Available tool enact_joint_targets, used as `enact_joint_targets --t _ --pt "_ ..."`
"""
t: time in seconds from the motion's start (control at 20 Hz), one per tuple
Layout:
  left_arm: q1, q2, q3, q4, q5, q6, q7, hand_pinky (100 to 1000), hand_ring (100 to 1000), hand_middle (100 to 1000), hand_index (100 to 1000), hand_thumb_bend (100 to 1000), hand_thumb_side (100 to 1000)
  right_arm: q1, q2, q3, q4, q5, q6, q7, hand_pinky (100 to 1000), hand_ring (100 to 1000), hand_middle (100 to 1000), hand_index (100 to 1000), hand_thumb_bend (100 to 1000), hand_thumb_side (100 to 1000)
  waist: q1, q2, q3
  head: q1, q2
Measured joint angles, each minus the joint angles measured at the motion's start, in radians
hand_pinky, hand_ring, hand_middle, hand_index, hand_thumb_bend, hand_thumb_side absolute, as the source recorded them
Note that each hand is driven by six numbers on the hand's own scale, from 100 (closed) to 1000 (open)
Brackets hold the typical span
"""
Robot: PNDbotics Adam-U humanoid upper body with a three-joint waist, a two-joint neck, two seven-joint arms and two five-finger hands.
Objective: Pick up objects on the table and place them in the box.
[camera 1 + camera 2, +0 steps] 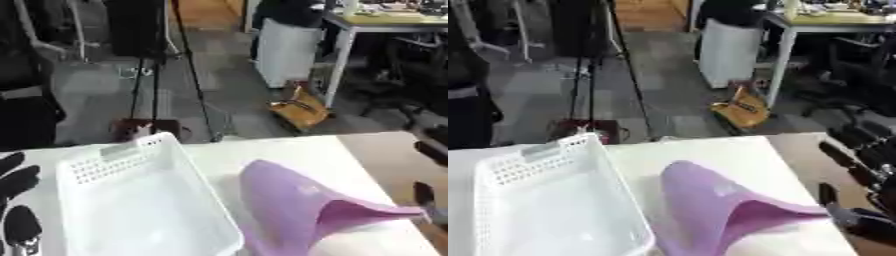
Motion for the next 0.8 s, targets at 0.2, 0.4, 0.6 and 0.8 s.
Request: enact_joint_targets --t 0.2,0.4,0.6,0.8 --pt "0.0 0.0 0.0 0.0 0.0 0.001 -0.002 750 766 805 761 100 745 -0.021 0.02 0.022 0.008 0.031 -0.032 0.028 855 854 889 939 155 1000 -0.003 -0.004 0.0 -0.003 0.009" --pt "0.003 0.0 0.0 0.0 0.0 0.002 -0.004 750 767 806 761 100 746 -0.035 0.028 0.042 0.022 0.058 -0.062 0.045 858 859 894 951 179 1000 -0.01 -0.006 0.0 -0.003 0.018" --pt "0.007 0.0 0.0 0.0 0.0 0.001 -0.005 750 767 807 761 100 748 -0.042 0.041 0.047 0.033 0.081 -0.072 0.05 872 878 919 1000 312 1000 -0.012 -0.011 0.0 -0.003 0.019" --pt "0.008 0.0 0.0 0.0 0.0 0.001 -0.005 750 767 807 761 100 748 -0.048 0.062 0.046 0.067 0.113 -0.054 0.056 898 909 944 1000 379 1000 -0.016 -0.011 0.001 -0.003 0.019"
